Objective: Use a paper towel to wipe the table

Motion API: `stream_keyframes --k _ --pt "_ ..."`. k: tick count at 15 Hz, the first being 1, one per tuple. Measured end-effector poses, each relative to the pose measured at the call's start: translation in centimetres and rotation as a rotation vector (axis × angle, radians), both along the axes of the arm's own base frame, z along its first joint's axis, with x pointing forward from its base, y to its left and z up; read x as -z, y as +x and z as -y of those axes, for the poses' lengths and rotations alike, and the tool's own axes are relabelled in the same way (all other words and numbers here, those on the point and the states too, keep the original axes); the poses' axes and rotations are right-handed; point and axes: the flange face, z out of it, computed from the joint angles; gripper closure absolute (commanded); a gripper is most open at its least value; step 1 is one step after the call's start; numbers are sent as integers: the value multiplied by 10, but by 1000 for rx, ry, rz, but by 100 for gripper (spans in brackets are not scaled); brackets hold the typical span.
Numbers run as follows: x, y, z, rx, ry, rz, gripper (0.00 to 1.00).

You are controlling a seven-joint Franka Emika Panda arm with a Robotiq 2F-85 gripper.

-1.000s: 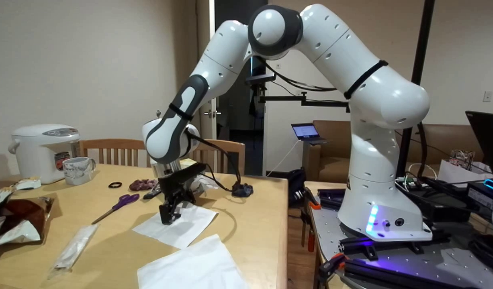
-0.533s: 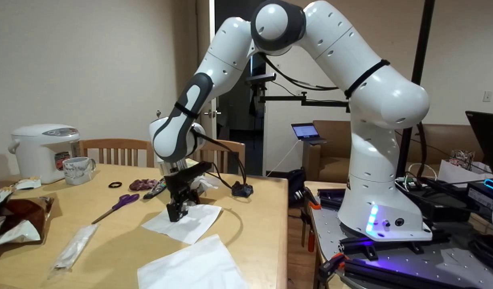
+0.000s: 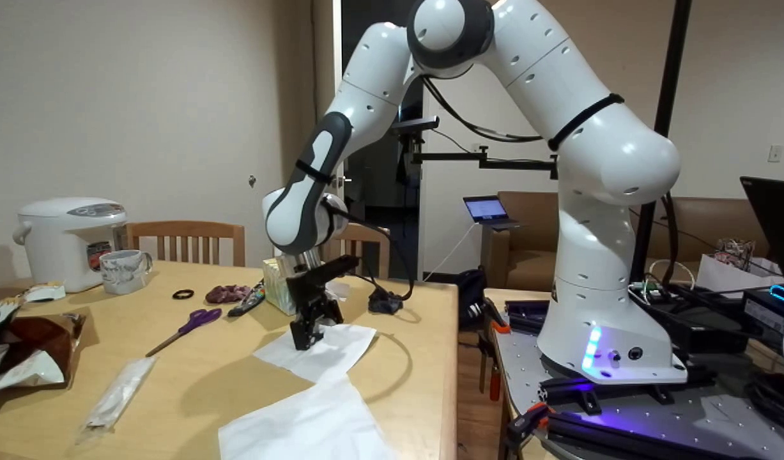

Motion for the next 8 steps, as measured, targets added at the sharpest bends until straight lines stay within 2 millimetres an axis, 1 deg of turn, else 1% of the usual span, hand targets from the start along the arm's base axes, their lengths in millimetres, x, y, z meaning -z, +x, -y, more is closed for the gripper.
stream_keyframes --k 3,8 --pt "0 -23 6 50 12 1 100" --pt "-1 -72 8 123 15 16 100"
